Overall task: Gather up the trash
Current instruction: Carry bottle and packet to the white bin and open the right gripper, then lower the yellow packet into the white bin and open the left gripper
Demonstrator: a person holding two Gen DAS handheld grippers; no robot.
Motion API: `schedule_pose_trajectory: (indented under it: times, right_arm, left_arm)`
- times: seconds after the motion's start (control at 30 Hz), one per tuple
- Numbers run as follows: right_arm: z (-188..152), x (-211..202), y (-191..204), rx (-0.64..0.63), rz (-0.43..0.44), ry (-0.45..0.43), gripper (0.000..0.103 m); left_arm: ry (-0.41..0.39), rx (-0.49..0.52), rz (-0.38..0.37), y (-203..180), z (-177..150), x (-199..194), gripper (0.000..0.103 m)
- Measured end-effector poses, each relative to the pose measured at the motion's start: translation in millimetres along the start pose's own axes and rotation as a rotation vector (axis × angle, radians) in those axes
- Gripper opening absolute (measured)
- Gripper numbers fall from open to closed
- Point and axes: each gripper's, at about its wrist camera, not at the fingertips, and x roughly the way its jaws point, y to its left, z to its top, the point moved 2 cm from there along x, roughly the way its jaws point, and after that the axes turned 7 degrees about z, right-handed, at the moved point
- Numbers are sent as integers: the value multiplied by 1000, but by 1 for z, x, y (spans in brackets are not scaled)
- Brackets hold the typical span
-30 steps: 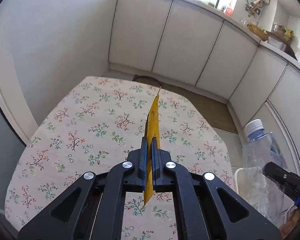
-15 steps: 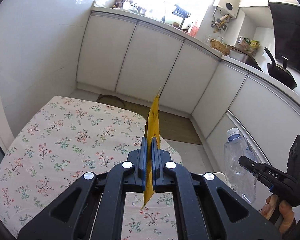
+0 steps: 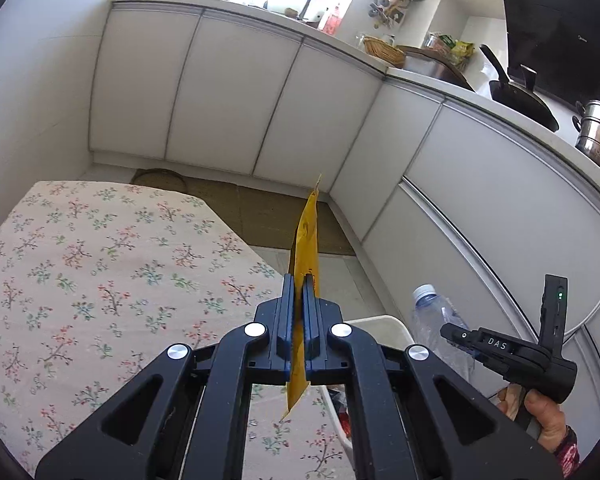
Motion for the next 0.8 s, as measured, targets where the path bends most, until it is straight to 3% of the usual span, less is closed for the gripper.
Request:
schedule_pose_trajectory:
  times: [0.03,0.1,0.23,0.3,0.43,0.7,0.8]
  right_arm:
    - [1,-4,-5,6,-8,-7,29]
    - [3,-17,-18,21,-29,-45,48]
    - [10,-43,-38,18,-101,-129,65]
    - [12,-55,-49,29,-150,-169,83]
    - [18,-73,-70,63,-221,-230,89]
    - [21,-101,-95,96,-318,-324,90]
    - [20,-108,-93,74,-342,-355,94]
  left_arm:
    - [8,3,-13,-6,-2,4,3]
    - [24,16,-44,-24,-6,13,3]
    - [46,68,-93,-63,-15,29,3]
    - [56,102,-112,-82,-22,37,3]
    - [84,155,-149,-112,-33,55,3]
    - [151,221,-191,-146,-50,82,5]
    - [165,232,-194,-149,-52,85,16]
